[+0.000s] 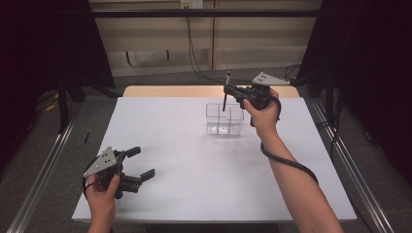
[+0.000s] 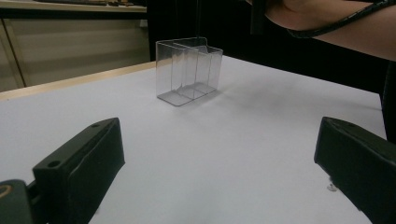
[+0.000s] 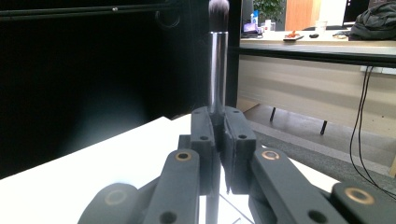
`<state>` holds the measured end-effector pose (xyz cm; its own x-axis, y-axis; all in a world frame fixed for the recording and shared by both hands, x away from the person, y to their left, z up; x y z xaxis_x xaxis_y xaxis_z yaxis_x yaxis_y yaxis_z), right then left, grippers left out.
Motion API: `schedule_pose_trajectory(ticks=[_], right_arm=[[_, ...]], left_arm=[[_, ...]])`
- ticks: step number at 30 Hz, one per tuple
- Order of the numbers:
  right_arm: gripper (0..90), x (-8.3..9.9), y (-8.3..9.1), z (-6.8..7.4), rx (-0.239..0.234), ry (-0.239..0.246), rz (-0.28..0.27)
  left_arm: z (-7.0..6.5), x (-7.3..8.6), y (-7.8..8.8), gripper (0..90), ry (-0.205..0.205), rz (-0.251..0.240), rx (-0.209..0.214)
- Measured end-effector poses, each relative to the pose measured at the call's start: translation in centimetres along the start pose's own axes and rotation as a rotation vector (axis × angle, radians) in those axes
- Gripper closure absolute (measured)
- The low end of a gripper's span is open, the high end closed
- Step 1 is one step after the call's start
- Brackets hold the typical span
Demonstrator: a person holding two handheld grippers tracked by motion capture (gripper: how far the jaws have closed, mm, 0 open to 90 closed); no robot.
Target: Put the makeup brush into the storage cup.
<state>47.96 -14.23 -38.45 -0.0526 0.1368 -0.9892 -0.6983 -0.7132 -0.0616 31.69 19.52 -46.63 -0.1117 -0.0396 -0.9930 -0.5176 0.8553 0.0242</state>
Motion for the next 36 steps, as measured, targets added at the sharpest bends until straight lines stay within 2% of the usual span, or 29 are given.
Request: schedule_pose_trajectory(ticks=[12, 36], right_arm=[[84.4, 0.5, 0.0, -0.4, 0.018, 0.001, 0.008], [84.4, 1.4, -0.2, -0.3, 0.018, -0.002, 0.02]], left_arm=[[0.0, -0.1, 0.0, 1.5, -0.002, -0.002, -0.001], [0.0, -0.1, 0.1, 1.5, -0.005, -0.002, -0.001]])
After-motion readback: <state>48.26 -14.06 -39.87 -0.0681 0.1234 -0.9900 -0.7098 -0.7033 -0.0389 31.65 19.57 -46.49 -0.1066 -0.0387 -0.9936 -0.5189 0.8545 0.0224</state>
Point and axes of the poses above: each handheld gripper's, and its own axes: y roughly backward along the jaws, x roughly out of its underside, z roughly to its left, the point moved 7 cm from there along -y, roughly forward along the jaws, and after that the axes turned 11 degrees about -z, right-handed, at the moved point
